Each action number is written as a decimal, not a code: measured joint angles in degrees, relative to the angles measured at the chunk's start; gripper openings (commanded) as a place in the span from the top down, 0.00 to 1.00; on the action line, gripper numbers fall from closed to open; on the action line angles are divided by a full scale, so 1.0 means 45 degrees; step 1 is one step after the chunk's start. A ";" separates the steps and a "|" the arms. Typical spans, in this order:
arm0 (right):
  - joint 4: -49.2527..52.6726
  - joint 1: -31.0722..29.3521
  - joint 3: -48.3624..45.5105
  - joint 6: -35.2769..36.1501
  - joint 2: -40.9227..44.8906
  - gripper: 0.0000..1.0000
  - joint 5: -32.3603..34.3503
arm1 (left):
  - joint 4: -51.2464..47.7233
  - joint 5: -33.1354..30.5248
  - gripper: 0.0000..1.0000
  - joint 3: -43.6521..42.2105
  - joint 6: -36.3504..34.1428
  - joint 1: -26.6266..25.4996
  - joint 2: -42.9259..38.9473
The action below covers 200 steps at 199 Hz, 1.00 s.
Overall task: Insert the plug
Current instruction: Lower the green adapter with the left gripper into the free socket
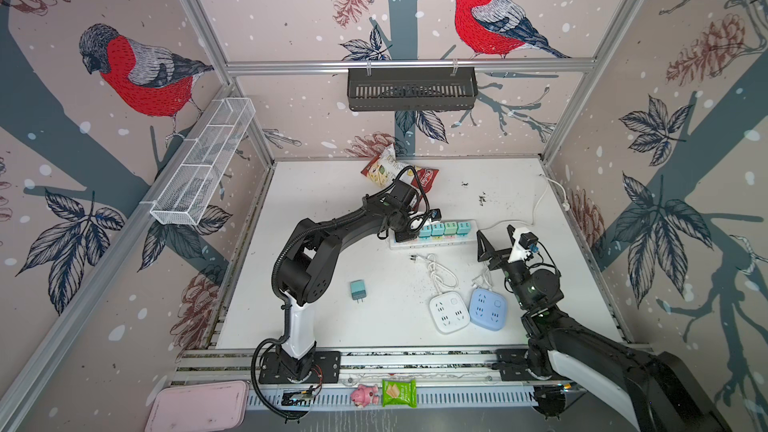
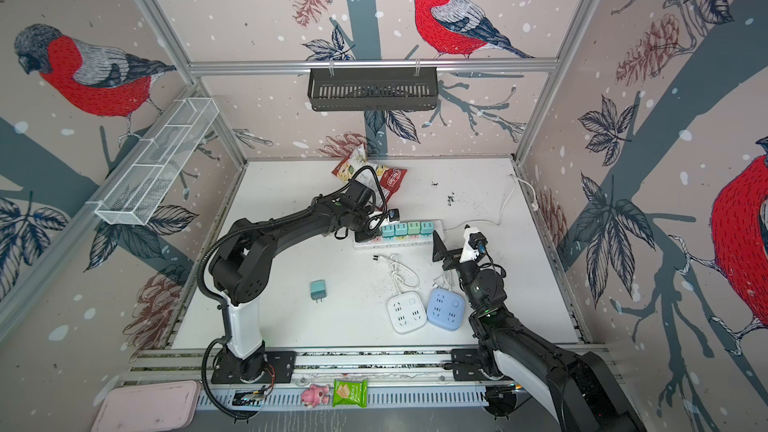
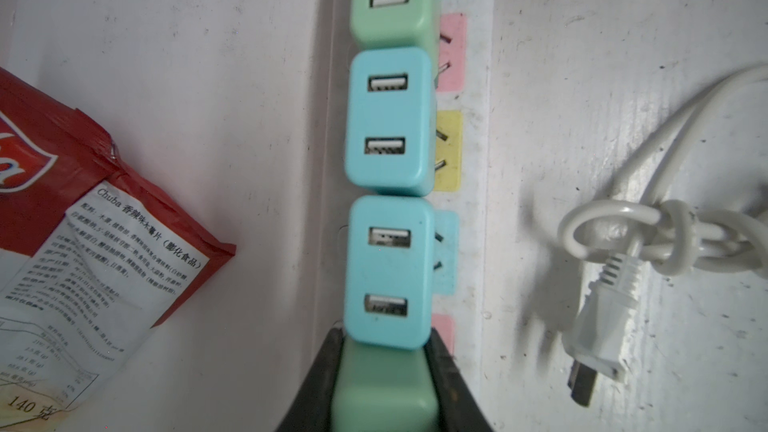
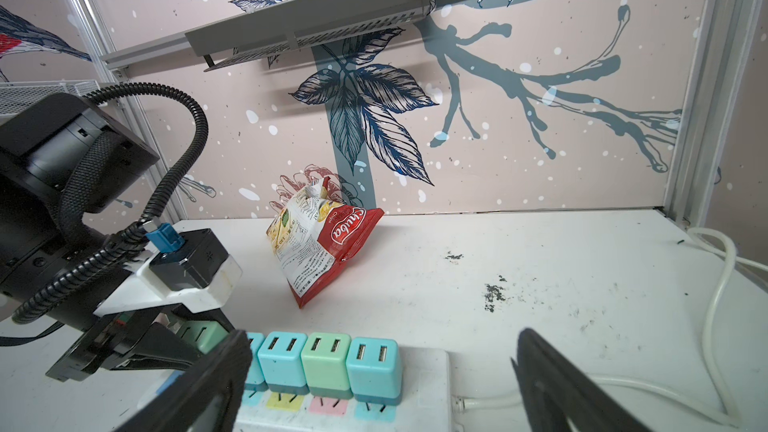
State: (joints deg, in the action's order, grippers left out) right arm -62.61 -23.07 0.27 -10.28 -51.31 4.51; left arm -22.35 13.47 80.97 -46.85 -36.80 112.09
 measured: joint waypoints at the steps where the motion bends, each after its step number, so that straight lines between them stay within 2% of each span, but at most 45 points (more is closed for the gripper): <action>1: 0.0000 0.0000 0.0000 0.0000 0.0000 0.01 0.0000 | -0.0005 0.0000 1.00 0.0000 0.0000 0.0000 0.0000; 146: 0.0000 0.0029 0.0000 -0.0005 0.0044 0.00 -0.0005 | -0.0539 0.0301 1.00 -0.0010 0.0029 0.0019 0.0029; 200: 0.0005 0.0029 0.0000 -0.0005 0.0044 0.00 -0.0005 | -0.0835 0.0937 1.00 0.0432 0.0112 0.0340 0.0627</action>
State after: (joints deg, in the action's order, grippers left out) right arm -62.59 -22.94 0.27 -10.31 -51.11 4.49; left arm -26.11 17.69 82.91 -46.35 -35.27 114.91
